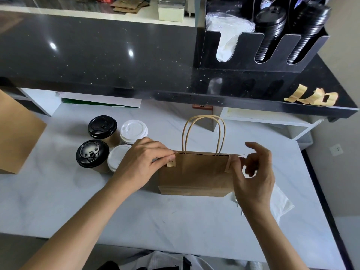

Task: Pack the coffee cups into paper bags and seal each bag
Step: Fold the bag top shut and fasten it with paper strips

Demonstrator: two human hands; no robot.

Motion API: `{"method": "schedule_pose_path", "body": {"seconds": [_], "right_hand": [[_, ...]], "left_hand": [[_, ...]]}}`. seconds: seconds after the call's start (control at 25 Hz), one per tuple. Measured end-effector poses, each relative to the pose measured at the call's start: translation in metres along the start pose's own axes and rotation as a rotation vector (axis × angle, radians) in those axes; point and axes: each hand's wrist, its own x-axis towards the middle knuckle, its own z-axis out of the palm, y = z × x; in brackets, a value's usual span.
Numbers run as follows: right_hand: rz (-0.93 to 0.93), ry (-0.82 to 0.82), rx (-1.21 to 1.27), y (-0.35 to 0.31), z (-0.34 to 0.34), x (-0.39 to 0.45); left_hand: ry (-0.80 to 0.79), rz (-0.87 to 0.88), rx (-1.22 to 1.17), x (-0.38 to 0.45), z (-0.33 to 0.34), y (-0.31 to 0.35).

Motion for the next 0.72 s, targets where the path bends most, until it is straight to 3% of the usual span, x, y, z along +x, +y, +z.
{"method": "schedule_pose_path", "body": {"seconds": [0.36, 0.72], "right_hand": [[0.015, -0.151, -0.004, 0.013, -0.003, -0.004], [0.005, -0.150, 0.055, 0.015, -0.006, -0.014]], "left_hand": [[0.016, -0.125, -0.074, -0.008, 0.009, 0.004], [0.072, -0.152, -0.088, -0.022, 0.023, 0.013]]}}
